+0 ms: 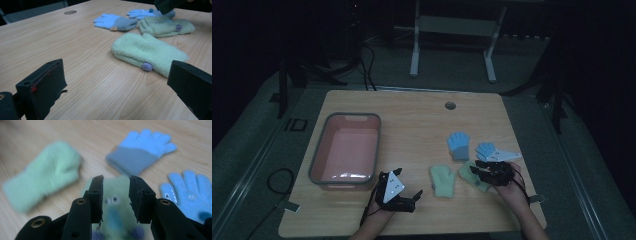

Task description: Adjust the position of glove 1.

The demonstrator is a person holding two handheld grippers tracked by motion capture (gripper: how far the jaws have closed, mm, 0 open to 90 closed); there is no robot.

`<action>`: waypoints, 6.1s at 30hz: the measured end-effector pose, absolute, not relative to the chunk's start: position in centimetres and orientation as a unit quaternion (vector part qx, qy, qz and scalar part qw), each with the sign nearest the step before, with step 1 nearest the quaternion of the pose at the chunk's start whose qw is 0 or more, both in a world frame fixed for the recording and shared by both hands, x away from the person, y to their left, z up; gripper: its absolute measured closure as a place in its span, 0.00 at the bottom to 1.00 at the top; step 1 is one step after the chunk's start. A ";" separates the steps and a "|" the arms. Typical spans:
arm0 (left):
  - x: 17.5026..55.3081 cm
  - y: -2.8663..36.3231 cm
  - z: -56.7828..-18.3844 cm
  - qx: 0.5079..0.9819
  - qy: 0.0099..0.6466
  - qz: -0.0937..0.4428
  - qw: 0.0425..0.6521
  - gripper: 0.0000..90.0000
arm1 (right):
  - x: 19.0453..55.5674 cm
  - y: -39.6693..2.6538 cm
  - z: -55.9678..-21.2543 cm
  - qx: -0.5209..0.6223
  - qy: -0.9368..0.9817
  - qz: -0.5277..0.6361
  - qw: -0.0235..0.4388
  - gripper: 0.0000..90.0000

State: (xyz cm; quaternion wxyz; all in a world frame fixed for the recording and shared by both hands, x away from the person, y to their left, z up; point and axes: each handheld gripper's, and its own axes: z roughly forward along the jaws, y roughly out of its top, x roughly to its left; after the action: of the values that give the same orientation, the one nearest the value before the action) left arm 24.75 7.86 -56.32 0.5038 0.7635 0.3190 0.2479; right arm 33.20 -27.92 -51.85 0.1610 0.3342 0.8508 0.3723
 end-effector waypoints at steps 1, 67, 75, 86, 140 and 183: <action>24.8 7.9 -56.3 0.763 0.320 0.248 0.504 0.02 | 33.2 -28.1 -52.0 0.332 0.851 0.373 0.162 0.71; 24.7 7.8 -56.3 0.763 0.322 0.253 0.500 0.02 | 28.0 -25.5 -55.0 0.598 0.687 0.337 0.237 0.94; 24.7 7.8 -56.3 0.763 0.322 0.253 0.501 0.02 | 28.4 -26.2 -53.5 0.557 0.720 0.349 0.223 0.80; 24.7 7.8 -56.3 0.763 0.321 0.251 0.501 0.02 | 30.0 -29.2 -52.6 0.420 0.801 0.366 0.220 0.78; 24.6 7.7 -56.3 0.763 0.321 0.256 0.500 0.02 | 27.6 -20.3 -49.0 0.501 0.728 0.402 0.240 0.95; 24.6 7.7 -56.3 0.764 0.317 0.255 0.500 0.02 | 27.9 -15.4 -53.8 0.506 0.747 0.384 0.194 0.84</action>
State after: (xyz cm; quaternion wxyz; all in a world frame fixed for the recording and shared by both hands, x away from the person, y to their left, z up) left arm 24.59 7.71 -56.34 0.4999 0.7645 0.3171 0.2553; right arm 27.85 -15.37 -53.77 0.1943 0.5061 0.7472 0.3844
